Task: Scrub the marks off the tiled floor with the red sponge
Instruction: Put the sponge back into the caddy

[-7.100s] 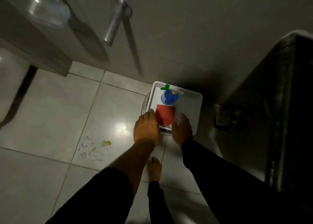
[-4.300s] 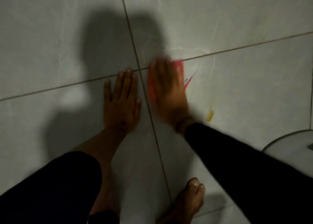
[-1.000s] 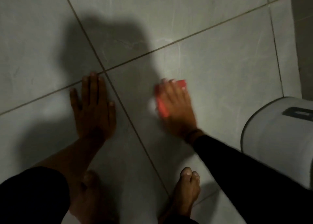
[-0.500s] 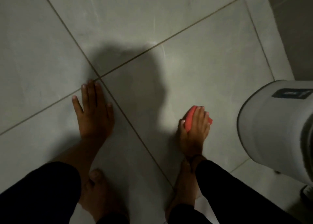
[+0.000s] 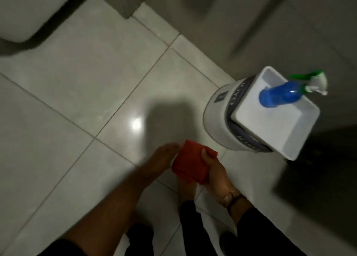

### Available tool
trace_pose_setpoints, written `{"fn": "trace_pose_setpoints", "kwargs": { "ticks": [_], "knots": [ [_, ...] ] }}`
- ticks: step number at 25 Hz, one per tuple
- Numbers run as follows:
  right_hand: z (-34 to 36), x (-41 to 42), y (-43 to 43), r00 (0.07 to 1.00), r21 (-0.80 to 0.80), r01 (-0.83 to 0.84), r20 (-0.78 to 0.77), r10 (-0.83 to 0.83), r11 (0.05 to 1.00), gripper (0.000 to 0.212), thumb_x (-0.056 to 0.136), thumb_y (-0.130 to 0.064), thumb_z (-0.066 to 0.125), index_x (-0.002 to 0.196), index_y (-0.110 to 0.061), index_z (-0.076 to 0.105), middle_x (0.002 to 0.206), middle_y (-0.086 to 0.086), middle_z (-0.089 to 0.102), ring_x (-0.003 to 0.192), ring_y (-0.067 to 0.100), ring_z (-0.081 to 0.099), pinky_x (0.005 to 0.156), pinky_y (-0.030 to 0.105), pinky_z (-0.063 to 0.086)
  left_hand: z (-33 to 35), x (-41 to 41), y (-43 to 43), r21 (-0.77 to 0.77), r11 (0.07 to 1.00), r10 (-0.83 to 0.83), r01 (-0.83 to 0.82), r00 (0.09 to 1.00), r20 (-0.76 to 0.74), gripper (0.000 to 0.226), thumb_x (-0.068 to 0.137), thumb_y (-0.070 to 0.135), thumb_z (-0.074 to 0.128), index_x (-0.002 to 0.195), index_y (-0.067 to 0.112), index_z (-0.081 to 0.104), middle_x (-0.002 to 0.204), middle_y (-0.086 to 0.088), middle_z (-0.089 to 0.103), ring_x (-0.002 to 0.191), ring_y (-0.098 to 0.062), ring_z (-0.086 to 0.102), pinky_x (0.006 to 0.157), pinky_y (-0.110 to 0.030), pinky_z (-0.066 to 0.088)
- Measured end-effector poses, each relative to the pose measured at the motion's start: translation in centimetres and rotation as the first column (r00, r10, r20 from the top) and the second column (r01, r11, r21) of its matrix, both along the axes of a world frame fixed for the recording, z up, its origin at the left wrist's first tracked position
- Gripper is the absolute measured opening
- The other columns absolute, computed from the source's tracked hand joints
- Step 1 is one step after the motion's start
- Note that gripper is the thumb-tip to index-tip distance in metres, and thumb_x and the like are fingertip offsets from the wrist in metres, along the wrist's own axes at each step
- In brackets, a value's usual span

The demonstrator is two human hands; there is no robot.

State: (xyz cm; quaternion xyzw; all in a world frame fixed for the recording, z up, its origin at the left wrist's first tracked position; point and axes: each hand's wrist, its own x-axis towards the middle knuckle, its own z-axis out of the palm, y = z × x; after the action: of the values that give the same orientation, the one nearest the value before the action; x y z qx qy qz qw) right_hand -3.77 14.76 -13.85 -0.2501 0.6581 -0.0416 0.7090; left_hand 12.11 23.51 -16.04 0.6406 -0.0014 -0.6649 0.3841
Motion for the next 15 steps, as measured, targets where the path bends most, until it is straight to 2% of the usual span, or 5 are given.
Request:
{"fn": "trace_pose_setpoints", "kwargs": {
  "ticks": [2, 6, 8, 11, 15],
  "knots": [
    [3.1, -1.8, -2.9, 0.996, -0.008, 0.086, 0.01, -0.086, 0.996, 0.041, 0.111, -0.031, 0.052, 0.141, -0.004, 0.064, 0.109, 0.018, 0.08, 0.086, 0.028, 0.081, 0.069, 0.04, 0.069, 4.0, -1.9, -3.3, -0.057, 0.998, -0.041, 0.034, 0.992, -0.12, 0.035, 0.104, 0.015, 0.063, 0.138, 0.006, 0.067, 0.106, -0.002, 0.083, 0.083, -0.002, 0.08, 0.073, -0.021, 0.063],
    [6.3, -6.7, -10.0, 0.976, -0.114, 0.216, 0.01, -0.216, 0.97, 0.048, 0.111, -0.025, 0.049, 0.148, 0.004, 0.058, 0.143, 0.033, 0.066, 0.128, 0.05, 0.065, 0.115, 0.06, 0.051, 8.4, -5.8, -11.4, -0.093, 0.975, -0.204, 0.2, 0.978, -0.041, 0.04, 0.099, -0.002, 0.065, 0.139, -0.005, 0.065, 0.107, -0.017, 0.073, 0.083, -0.02, 0.071, 0.066, -0.022, 0.06],
    [6.4, -9.0, -13.4, 0.968, -0.14, 0.25, 0.003, -0.252, 0.958, 0.046, 0.107, -0.018, 0.052, 0.147, 0.003, 0.06, 0.144, 0.033, 0.066, 0.129, 0.053, 0.063, 0.107, 0.059, 0.054, 8.7, -7.4, -15.9, -0.091, 0.959, -0.268, 0.27, 0.963, 0.034, 0.035, 0.097, -0.006, 0.064, 0.132, -0.007, 0.069, 0.093, -0.012, 0.072, 0.08, -0.022, 0.068, 0.066, -0.024, 0.062],
    [5.7, -11.2, -18.2, 0.964, -0.141, 0.252, -0.043, -0.261, 0.957, 0.045, 0.098, -0.008, 0.051, 0.14, -0.004, 0.064, 0.13, 0.027, 0.07, 0.115, 0.045, 0.064, 0.1, 0.063, 0.056, 7.8, -9.2, -22.2, -0.066, 0.899, -0.406, 0.432, 0.882, 0.239, 0.024, 0.095, 0.005, 0.065, 0.115, 0.003, 0.078, 0.1, -0.014, 0.078, 0.094, -0.032, 0.076, 0.088, -0.042, 0.065],
    [2.0, -12.5, -24.3, 0.977, -0.222, 0.121, -0.148, -0.156, 0.967, 0.043, 0.098, 0.003, 0.054, 0.136, -0.011, 0.067, 0.122, 0.015, 0.073, 0.107, 0.034, 0.069, 0.105, 0.058, 0.059, 4.4, -11.0, -29.3, 0.154, 0.772, -0.593, 0.616, 0.612, 0.524, 0.027, 0.096, 0.024, 0.067, 0.118, 0.014, 0.077, 0.093, 0.006, 0.067, 0.092, -0.019, 0.072, 0.075, -0.029, 0.051]
  ]
}}
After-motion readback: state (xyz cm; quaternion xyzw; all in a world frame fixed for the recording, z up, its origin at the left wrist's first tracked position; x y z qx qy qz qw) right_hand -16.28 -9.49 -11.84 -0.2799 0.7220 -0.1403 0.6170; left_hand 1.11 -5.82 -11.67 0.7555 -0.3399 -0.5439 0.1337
